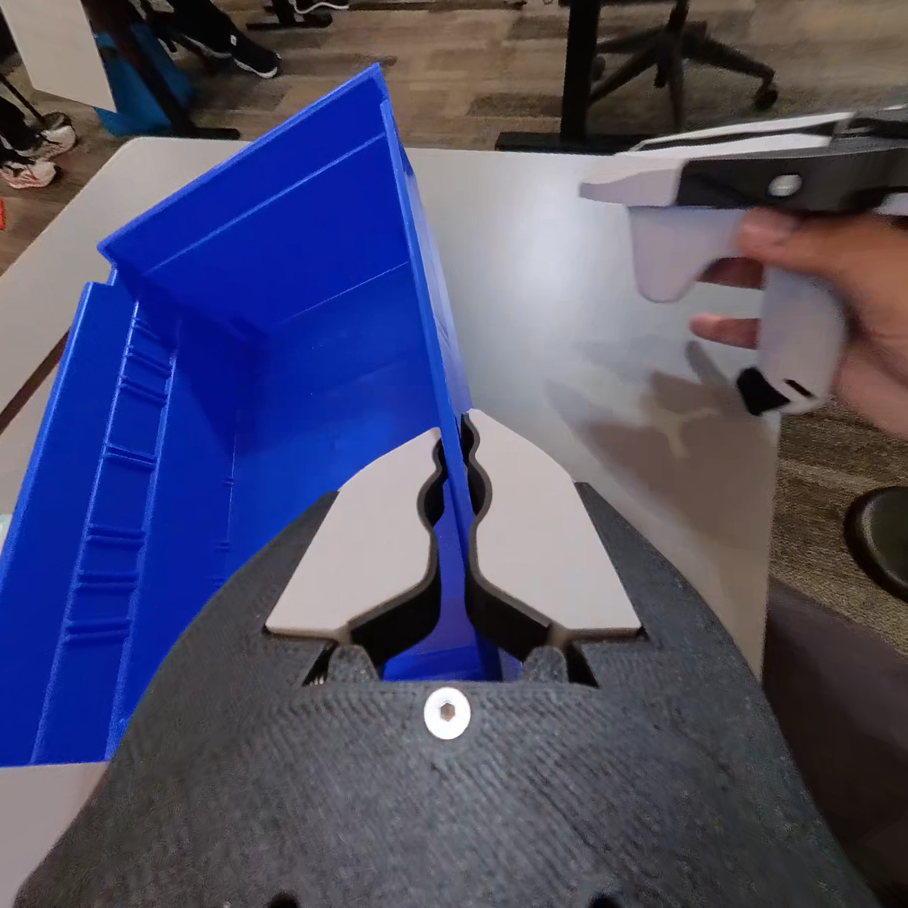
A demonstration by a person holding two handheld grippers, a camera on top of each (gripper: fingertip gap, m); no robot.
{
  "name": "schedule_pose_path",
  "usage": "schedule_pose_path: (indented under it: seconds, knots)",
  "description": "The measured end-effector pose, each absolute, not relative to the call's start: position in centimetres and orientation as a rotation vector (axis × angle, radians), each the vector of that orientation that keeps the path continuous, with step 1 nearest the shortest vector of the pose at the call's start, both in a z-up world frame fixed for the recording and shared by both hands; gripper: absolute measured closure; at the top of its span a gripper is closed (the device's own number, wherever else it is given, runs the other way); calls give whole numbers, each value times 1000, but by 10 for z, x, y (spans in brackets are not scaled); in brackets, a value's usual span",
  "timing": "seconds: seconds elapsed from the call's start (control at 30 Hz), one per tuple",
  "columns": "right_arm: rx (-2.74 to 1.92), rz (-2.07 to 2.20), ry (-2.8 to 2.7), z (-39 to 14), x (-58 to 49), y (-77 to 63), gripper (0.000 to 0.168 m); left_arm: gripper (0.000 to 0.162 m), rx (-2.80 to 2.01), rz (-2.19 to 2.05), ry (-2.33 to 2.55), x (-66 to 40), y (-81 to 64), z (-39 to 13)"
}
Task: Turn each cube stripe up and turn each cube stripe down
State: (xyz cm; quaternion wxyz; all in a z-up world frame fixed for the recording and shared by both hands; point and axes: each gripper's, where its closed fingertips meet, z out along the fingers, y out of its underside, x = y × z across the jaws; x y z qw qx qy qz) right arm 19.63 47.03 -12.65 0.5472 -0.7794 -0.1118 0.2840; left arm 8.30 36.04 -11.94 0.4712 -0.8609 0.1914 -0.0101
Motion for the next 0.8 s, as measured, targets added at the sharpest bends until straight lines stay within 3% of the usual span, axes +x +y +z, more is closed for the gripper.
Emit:
schedule_pose_path:
  seconds: [0.3, 0.43, 0.67, 0.8]
  knots:
    - [-1847, 654, -326, -131, 206, 456, 129, 156, -2120, 76, 569, 106, 396, -147]
    - [-1859, 738, -351, -131, 189, 447, 115, 150, -2160, -9, 531, 112, 393, -158]
    - [-1848, 735, -375, -119, 186, 428, 88, 112, -2143, -352, 434, 112, 355, -134]
    - [-1814, 896, -340, -104, 156, 389, 80, 106, -2105, -206, 494, 61, 306, -111]
